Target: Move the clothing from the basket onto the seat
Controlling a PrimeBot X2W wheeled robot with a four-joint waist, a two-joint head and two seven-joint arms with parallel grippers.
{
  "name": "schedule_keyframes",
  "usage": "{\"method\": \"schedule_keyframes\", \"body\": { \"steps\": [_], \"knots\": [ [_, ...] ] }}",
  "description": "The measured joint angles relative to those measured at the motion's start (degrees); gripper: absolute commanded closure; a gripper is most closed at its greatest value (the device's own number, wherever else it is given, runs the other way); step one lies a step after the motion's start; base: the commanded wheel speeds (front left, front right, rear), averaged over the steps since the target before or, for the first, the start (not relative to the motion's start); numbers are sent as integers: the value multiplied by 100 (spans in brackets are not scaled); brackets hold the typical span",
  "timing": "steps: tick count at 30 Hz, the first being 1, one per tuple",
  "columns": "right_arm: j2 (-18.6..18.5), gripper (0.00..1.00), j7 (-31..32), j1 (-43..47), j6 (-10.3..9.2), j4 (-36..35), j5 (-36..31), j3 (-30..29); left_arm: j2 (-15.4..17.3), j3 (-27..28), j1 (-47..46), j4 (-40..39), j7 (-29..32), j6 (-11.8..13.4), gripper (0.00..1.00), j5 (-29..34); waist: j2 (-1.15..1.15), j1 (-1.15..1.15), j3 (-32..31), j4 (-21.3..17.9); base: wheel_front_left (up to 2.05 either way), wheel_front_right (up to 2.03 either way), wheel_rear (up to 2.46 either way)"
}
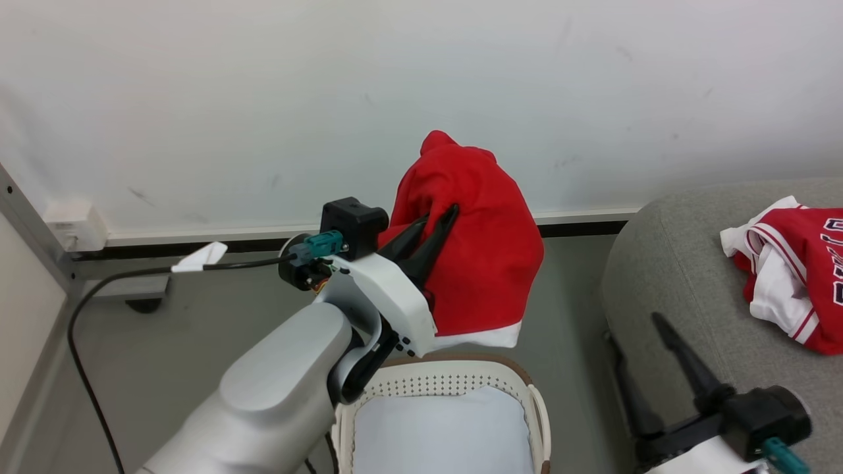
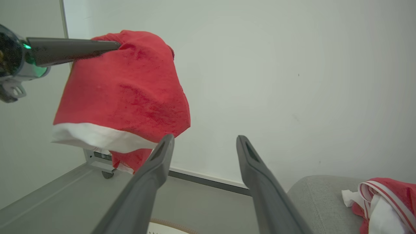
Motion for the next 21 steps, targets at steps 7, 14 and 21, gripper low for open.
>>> {"method": "schedule_keyframes", "body": {
  "steps": [7, 14, 21],
  "knots": [
    [-111, 0, 0, -269, 0, 476, -18, 1094, -7, -38, 25, -55, 45, 33, 100, -42, 0, 1, -22, 73, 0, 0, 0],
    [41, 0, 0, -849, 0, 1109, -36, 1724, -166, -170, 34, -56, 88, -25, 100, -60, 0, 1, -48, 292, 0, 0, 0],
    [232, 0, 0, -1416, 0, 1822, -123, 1964, -372, -327, 47, 2, 136, -79, 100, -63, 0, 1, -78, 580, 0, 0, 0]
  ]
}}
